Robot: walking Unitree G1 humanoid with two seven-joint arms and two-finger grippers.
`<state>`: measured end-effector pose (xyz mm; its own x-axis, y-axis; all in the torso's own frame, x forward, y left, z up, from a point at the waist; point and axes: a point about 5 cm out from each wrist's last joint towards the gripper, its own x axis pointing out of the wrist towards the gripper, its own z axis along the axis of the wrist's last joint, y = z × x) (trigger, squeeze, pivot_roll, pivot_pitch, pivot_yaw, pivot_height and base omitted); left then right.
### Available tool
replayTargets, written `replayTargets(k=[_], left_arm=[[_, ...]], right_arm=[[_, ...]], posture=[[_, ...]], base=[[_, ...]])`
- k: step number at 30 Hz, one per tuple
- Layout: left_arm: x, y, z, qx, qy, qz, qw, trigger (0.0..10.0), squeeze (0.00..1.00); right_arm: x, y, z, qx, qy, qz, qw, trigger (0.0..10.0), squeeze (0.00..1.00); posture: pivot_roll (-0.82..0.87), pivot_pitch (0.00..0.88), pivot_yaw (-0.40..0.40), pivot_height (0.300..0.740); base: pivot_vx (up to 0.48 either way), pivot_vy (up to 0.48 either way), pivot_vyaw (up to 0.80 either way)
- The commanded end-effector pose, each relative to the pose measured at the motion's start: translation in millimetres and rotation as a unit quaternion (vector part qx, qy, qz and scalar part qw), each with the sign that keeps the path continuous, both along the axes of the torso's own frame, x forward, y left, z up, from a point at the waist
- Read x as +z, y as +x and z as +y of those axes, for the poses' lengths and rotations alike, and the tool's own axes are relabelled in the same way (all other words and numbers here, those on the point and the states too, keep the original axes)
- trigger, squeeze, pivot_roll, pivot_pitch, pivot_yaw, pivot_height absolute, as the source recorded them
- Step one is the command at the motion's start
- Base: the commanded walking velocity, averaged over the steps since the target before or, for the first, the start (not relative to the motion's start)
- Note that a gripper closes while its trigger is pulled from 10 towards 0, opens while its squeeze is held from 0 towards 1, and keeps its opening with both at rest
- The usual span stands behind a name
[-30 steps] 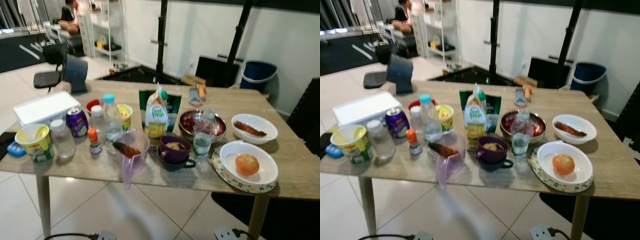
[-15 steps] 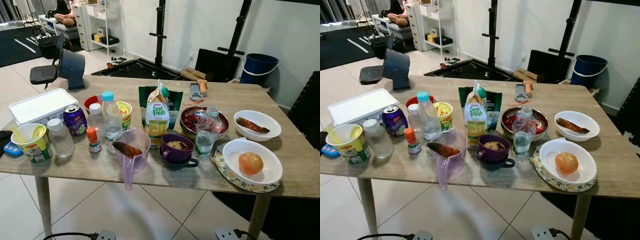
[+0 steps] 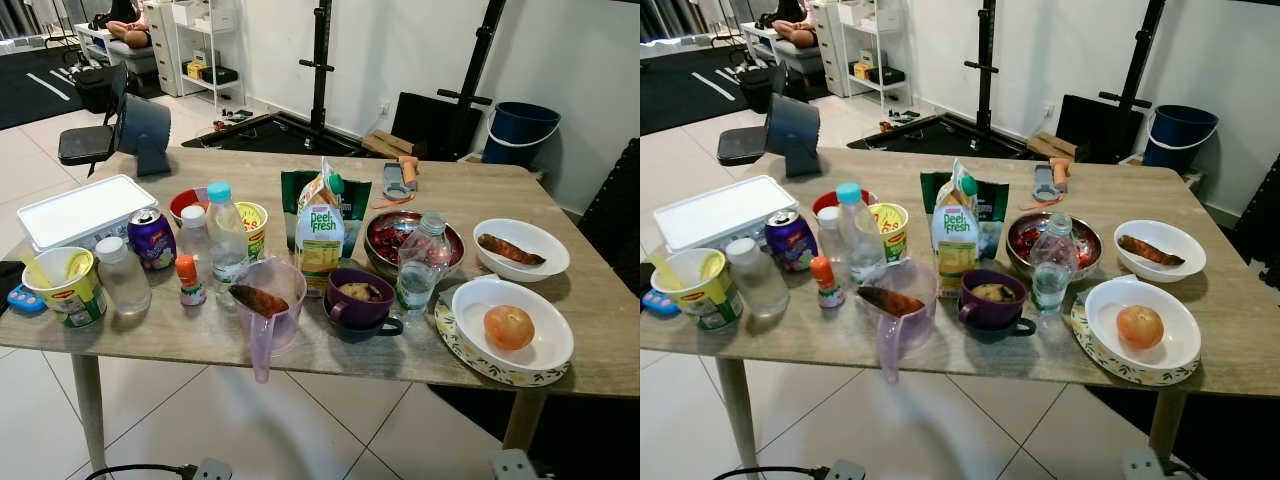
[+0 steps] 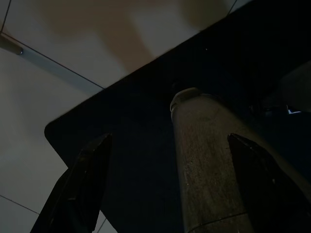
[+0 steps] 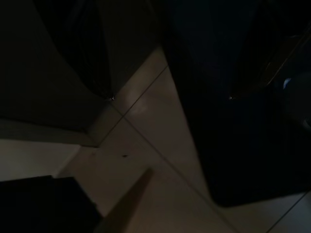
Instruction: Restocking fridge
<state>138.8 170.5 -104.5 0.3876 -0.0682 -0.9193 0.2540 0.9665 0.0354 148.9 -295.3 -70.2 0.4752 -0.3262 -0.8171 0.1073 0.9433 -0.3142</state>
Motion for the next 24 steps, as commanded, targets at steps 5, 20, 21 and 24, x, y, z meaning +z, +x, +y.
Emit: replayTargets(k=[5,20,21,24], left_arm=[[-5.1,-14.0,-4.2,-0.019,-0.003,0.032,0.999,10.0,0.0],[-3.0,-7.9,-2.3,-0.043,0.003,0.029,0.999,10.0,0.0],[-3.0,-7.9,-2.3,-0.043,0.003,0.029,0.999,10.0,0.0],[-2.7,-7.3,-1.6,-0.046,0.004,0.029,0.999,10.0,0.0]], right_arm=[[21.0,6.4,-34.2,-0.057,-0.016,-0.069,0.996,10.0,0.0],[77.4,24.0,-95.4,-0.093,-0.078,-0.189,0.974,10.0,0.0],[77.4,24.0,-95.4,-0.093,-0.078,-0.189,0.974,10.0,0.0],[90.1,32.5,-101.0,-0.079,-0.076,-0.221,0.969,10.0,0.0]], posture=[[-0.09,0.0,0.008,0.74],[-0.14,0.0,0.042,0.74],[-0.14,0.0,0.042,0.74],[-0.15,0.0,0.043,0.74]], base=[[0.0,0.0,0.0],[0.0,0.0,-0.42],[0.0,0.0,0.0],[0.0,0.0,0.0]])
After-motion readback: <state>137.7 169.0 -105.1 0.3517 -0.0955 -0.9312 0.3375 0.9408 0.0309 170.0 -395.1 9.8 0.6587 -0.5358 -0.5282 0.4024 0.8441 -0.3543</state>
